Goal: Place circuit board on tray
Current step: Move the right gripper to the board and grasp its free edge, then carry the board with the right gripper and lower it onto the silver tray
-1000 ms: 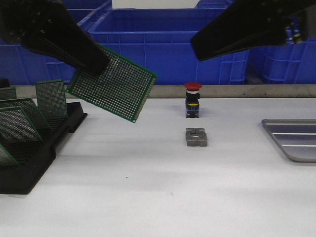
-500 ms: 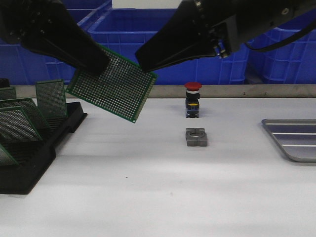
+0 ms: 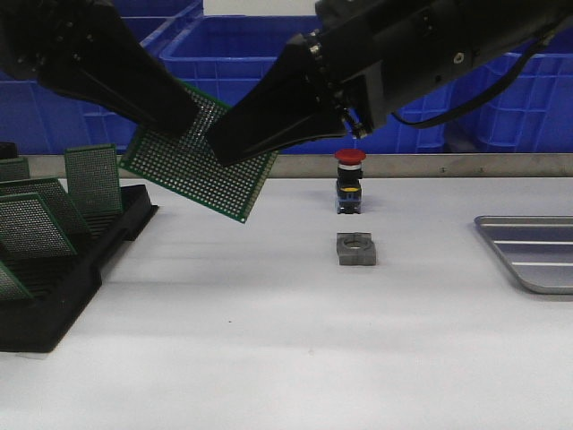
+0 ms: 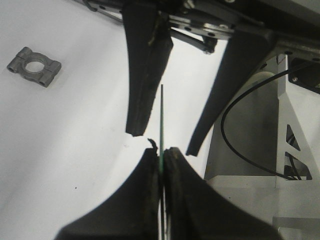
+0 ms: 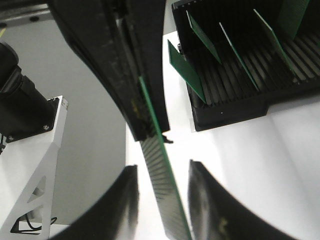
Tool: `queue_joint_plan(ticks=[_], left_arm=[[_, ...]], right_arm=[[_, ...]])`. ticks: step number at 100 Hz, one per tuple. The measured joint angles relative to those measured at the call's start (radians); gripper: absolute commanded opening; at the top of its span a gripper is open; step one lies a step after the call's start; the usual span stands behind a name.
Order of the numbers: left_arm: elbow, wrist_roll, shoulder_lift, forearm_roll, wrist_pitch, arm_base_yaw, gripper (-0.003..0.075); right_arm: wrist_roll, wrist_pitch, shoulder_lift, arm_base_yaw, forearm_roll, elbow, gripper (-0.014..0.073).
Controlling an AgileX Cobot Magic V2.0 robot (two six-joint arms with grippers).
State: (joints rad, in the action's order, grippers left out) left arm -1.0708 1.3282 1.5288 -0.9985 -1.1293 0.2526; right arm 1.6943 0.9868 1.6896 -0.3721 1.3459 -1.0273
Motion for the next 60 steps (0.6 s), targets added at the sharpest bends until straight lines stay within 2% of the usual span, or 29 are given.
queue_joint_plan(ticks=[6, 11, 17, 19, 29, 33, 50, 60], left_arm=[[0.0, 0.013, 0.0, 0.0, -0.007, 0.0, 0.0015], [0.0, 0.031, 0.0, 0.0, -0.01, 0.0, 0.008], [0.0, 0.041, 0.0, 0.002, -0.005, 0.0, 0.0206], [0.0, 0.044, 0.0, 0.002, 0.001, 0.0, 0.027], [0.0, 0.049, 0.0, 0.0, -0.006, 0.0, 0.0455], [0.0, 0.049, 0.0, 0.0, -0.006, 0.0, 0.0491], [0.0, 0.049, 0.0, 0.0, -0.006, 0.003, 0.0509], [0.0, 0.049, 0.0, 0.0, -0.006, 0.003, 0.0509]], right_arm=[[0.0, 0.0, 0.0, 0.0, 0.0, -0.001, 0.0034], [0.0, 0.005, 0.0, 0.0, -0.007, -0.001, -0.0018], [0.0, 0.015, 0.0, 0.0, -0.009, -0.001, -0.0069], [0.0, 0.02, 0.0, -0.002, -0.009, -0.001, -0.0075], [0.0, 0.016, 0.0, -0.004, -0.009, -0.002, -0.0067], [0.0, 0.016, 0.0, -0.004, -0.009, -0.002, -0.0067], [-0.004, 0.019, 0.0, 0.008, -0.009, -0.002, -0.0068], [-0.06, 0.037, 0.0, 0.051, -0.028, -0.002, -0.0068]])
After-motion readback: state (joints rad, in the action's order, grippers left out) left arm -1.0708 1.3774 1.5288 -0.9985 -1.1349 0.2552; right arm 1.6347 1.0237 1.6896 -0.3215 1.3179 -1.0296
